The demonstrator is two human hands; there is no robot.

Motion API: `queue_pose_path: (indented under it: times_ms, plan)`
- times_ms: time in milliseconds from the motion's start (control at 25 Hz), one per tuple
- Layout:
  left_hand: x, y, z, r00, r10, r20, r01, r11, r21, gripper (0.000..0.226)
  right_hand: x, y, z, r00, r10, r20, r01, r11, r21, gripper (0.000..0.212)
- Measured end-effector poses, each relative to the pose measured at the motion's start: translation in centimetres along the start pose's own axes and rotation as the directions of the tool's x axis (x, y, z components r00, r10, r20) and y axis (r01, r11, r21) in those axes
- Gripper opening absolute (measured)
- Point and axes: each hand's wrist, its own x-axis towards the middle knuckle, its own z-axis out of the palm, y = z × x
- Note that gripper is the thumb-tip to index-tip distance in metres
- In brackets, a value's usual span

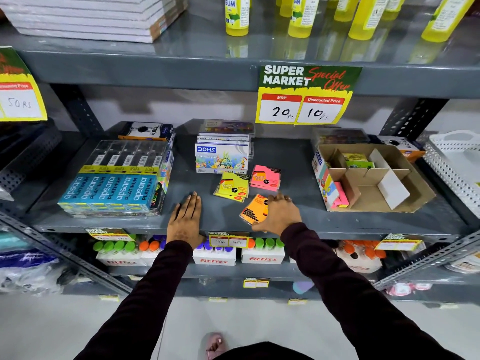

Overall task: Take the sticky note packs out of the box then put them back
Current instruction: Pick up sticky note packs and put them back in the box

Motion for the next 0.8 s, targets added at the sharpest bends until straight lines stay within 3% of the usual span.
queue_pose_path:
  times_ms: [200,320,400,600,800]
  plan:
    - [-0.1,0.1,-0.1,1.000,0.002,-0.011,-0.002,1.000,0.008,0.094,-1.6,0.4,-1.4,0.985,0.037,-0.170,-0.027,0.998,0.058,0.086]
    - [-0.2,0.0,-0.2,0.999,0.012,-0.036,-0.011,1.000,0.021,0.088,-2.6,3.3,-4.1,0.905,0.152,-0.396,-0.099,0.983,0.152,0.084]
    - [-0.1,0.0,-0.2,1.000,0.009,-0.022,-0.009,1.000,-0.012,0.095,-2.8,7.0,-6.0,0.840,0.309,-0.445,-0.233,0.948,0.218,0.083]
    - [0.0,0.0,-0.2,1.000,0.014,-0.002,-0.014,1.000,-0.028,0.112,-2.7,16.8,-8.2,0.677,0.643,-0.359,-0.491,0.758,0.430,0.077]
    - [-0.1,-0.1,-0.3,1.000,0.010,0.007,-0.010,0.999,-0.040,0.112,-0.3,20.3,-7.0,0.715,0.693,-0.093,-0.530,0.624,0.574,0.068]
